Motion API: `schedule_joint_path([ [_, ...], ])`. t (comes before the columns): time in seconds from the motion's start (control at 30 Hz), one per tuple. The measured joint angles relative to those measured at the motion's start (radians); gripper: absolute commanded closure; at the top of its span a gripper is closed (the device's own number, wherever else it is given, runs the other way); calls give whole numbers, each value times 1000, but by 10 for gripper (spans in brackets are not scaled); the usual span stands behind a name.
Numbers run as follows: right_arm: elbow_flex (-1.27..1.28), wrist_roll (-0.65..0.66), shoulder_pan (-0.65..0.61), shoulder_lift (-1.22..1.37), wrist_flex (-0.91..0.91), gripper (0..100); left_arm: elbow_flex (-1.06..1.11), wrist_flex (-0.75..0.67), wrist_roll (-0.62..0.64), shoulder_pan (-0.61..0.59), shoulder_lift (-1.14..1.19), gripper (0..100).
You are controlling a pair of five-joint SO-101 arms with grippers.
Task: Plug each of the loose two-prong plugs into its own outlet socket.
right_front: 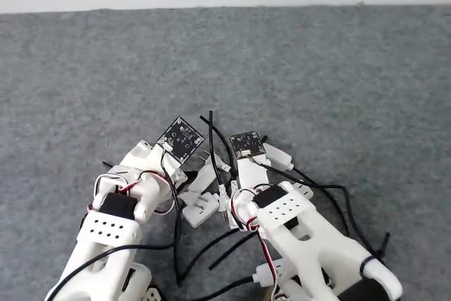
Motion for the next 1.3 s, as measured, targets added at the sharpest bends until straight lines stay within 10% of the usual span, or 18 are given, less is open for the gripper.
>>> schedule_joint_path([
  [0.1,3,2,9,-6,0,998,0,0,0,0,0,696],
  [0.6,-18,8,51,5,58,991,0,0,0,0,0,696],
  [1.0,-376,649,413,6,465,991,18,-25,0,0,0,696],
  [1.3,-606,717,497,8,615,991,18,-25,0,0,0,696],
])
